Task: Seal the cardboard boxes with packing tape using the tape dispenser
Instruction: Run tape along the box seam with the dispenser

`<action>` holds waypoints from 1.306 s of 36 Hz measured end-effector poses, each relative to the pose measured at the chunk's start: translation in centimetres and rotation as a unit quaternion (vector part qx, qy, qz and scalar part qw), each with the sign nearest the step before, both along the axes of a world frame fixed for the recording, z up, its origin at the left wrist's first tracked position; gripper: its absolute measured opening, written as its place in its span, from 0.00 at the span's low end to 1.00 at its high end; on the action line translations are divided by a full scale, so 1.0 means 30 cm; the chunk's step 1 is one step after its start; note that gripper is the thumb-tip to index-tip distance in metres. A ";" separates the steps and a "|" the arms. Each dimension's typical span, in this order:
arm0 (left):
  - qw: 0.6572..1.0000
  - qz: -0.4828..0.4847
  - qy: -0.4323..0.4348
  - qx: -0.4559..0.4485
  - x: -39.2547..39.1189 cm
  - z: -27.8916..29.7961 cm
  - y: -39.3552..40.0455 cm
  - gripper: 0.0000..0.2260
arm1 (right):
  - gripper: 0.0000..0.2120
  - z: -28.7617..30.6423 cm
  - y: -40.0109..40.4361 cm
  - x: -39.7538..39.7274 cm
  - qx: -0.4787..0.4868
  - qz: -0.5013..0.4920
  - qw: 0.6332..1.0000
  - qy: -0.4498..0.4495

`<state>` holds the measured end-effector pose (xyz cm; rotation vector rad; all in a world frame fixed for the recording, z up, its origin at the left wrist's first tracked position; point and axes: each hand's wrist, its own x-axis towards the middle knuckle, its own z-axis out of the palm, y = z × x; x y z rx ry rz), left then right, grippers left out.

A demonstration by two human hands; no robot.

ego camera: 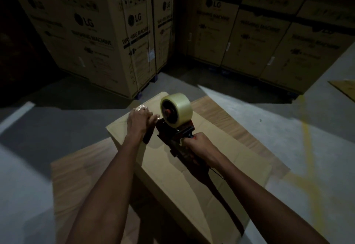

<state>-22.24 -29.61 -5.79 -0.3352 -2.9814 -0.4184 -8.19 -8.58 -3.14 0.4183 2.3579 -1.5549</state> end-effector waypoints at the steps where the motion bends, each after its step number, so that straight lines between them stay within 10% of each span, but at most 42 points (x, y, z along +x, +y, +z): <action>1: 0.999 0.017 -0.005 0.030 0.007 0.005 0.008 0.20 | 0.15 -0.002 0.001 0.000 0.001 0.001 1.000 0.001; 22: 0.977 0.046 -0.067 0.197 0.038 0.010 0.026 0.08 | 0.14 0.030 0.040 0.002 -0.037 0.023 0.999 -0.003; 35: 0.999 0.020 0.021 0.039 0.034 0.001 0.035 0.20 | 0.17 -0.009 0.109 0.100 0.009 0.025 0.999 0.025; 47: 0.996 -0.005 -0.084 -0.043 0.075 -0.009 0.036 0.24 | 0.16 -0.013 0.093 0.096 0.035 0.007 0.999 0.025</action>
